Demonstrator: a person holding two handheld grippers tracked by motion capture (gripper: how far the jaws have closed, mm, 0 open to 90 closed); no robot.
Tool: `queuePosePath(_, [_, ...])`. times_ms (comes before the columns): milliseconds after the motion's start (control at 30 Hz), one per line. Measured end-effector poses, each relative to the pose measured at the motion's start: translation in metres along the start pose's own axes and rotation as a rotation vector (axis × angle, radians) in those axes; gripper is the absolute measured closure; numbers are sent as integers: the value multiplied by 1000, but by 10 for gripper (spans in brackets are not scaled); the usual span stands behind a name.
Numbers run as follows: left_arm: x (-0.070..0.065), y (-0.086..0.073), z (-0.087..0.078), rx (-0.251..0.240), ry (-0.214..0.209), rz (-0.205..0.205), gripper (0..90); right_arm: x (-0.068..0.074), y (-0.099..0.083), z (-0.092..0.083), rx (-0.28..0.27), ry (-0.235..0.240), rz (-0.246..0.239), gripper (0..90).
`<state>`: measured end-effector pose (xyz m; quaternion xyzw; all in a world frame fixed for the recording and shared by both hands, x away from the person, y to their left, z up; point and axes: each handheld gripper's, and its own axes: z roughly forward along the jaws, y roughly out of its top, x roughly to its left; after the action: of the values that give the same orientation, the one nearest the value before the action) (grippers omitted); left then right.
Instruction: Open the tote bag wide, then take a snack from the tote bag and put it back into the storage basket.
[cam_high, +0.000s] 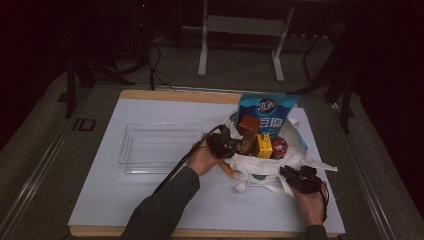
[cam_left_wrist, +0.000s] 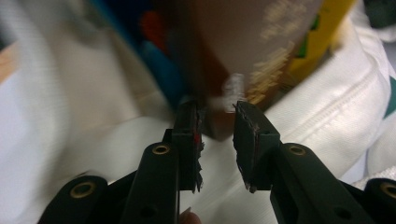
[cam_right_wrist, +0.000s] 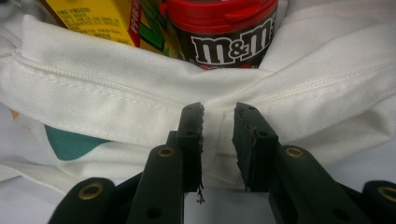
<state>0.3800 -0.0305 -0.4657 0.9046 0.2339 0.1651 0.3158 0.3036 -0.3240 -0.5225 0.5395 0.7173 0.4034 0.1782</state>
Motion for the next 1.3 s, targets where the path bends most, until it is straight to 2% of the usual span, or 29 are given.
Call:
queuePosePath(67, [-6,0,3,17,8,43,742,-2,-1,0,-3,8,0,728])
queuePosePath(167, [-13,1,1,11,-34,82,777,-3,-1,1,-4,15,3,730])
queuePosePath(233, [-17,1,1,18,-34,104,767,-3,-2,2,-6,17,5,731])
queuePosePath(333, [-16,1,-1,18,-49,92,745,-3,-3,2,-6,16,6,733])
queuePosePath(600, [-8,2,-15,-5,-114,98,654,-5,-4,5,-2,32,-3,745])
queuePosePath(700, [-1,2,-22,-11,-119,87,626,-4,-4,5,0,28,-13,746])
queuePosePath(833, [10,2,-33,-41,-136,52,614,-1,-4,6,5,5,-55,749])
queuePosePath(933, [14,3,-36,-52,-145,40,614,-1,-5,6,5,7,-57,749])
queuePosePath(1000, [20,5,-43,-77,-155,29,611,-1,-6,6,2,12,-54,749])
queuePosePath(1100, [24,9,-48,-95,-155,28,598,-2,-6,6,0,14,-62,749])
queuePosePath(1300, [29,18,-54,-106,-149,50,581,-3,-7,7,-7,24,-49,748])
